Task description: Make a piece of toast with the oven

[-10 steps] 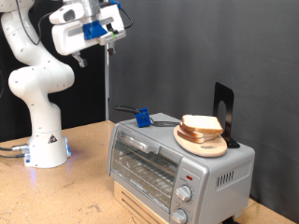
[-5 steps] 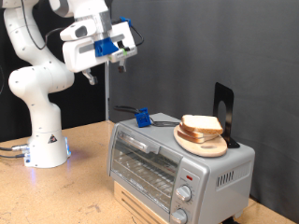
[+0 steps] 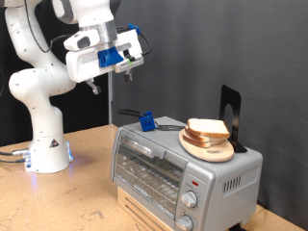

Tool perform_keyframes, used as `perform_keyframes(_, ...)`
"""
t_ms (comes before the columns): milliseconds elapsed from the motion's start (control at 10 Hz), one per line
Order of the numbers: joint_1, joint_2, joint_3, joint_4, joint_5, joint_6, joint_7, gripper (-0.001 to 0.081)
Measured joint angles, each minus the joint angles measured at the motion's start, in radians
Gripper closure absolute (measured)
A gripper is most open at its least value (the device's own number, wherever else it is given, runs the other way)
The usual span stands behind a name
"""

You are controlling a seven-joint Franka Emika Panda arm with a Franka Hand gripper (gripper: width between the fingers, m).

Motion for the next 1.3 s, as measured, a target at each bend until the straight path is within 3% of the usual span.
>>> perform_keyframes(300,-0.006,0.000,0.000,-0.033,-0.008,0.062,0.011,0.0124)
perform_keyframes(700,-0.009,0.003,0.000,-0.049,-0.012,0.066,-0.028,0.0124)
perform_keyframes(1000,-0.009,0.051,0.004,-0.123,-0.013,0.203,-0.054,0.0124)
perform_keyframes(1300,-0.004,0.123,0.009,-0.145,-0.002,0.303,-0.056,0.0124)
